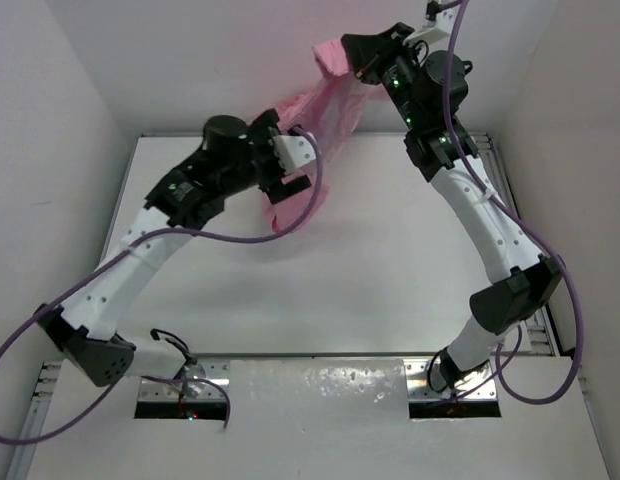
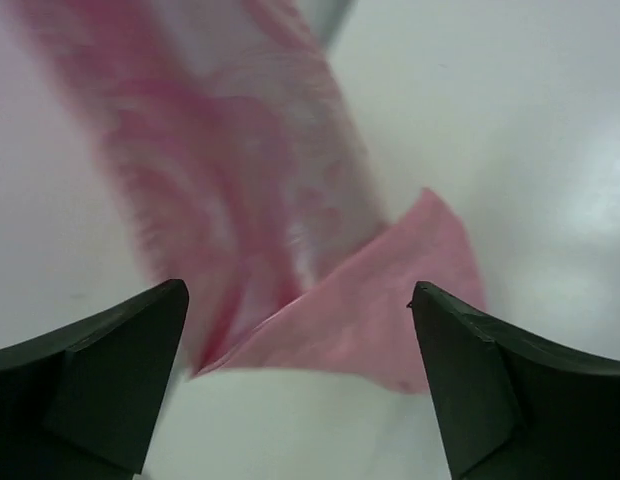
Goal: Put the pillow into the pillowcase
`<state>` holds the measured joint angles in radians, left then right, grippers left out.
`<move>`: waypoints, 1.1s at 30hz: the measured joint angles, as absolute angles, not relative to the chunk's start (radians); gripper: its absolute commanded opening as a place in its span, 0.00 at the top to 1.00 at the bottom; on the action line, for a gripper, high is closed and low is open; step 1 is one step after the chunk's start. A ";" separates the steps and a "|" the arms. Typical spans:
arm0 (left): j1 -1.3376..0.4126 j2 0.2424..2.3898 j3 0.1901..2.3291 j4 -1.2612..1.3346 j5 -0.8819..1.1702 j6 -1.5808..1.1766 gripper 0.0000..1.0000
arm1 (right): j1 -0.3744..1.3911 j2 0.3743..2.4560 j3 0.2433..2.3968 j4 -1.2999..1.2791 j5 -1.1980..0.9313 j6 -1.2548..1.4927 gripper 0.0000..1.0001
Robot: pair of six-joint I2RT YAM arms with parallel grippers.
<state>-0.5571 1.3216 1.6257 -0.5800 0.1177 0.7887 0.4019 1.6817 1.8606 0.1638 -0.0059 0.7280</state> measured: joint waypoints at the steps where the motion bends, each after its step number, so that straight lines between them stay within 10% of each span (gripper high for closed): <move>1: -0.576 1.328 1.611 -0.582 0.118 0.779 0.00 | 0.414 1.678 1.861 0.165 -0.004 0.727 1.00; 19: -0.396 1.435 1.426 -0.313 0.193 0.006 0.02 | 0.507 1.678 1.863 0.131 0.002 0.651 1.00; 23: -0.376 1.449 1.338 -0.307 0.302 -0.028 0.51 | 0.508 1.678 1.863 0.127 0.008 0.646 1.00; 24: -0.364 1.456 1.324 -0.310 0.323 -0.037 0.89 | 0.508 1.678 1.863 0.125 0.008 0.645 1.00; 25: -0.347 1.467 1.317 -0.317 0.351 -0.042 1.00 | 0.508 1.678 1.863 0.122 0.008 0.642 1.00; 33: -0.134 1.536 1.534 -0.489 0.413 0.013 1.00 | 0.479 1.678 1.863 0.073 0.013 0.604 1.00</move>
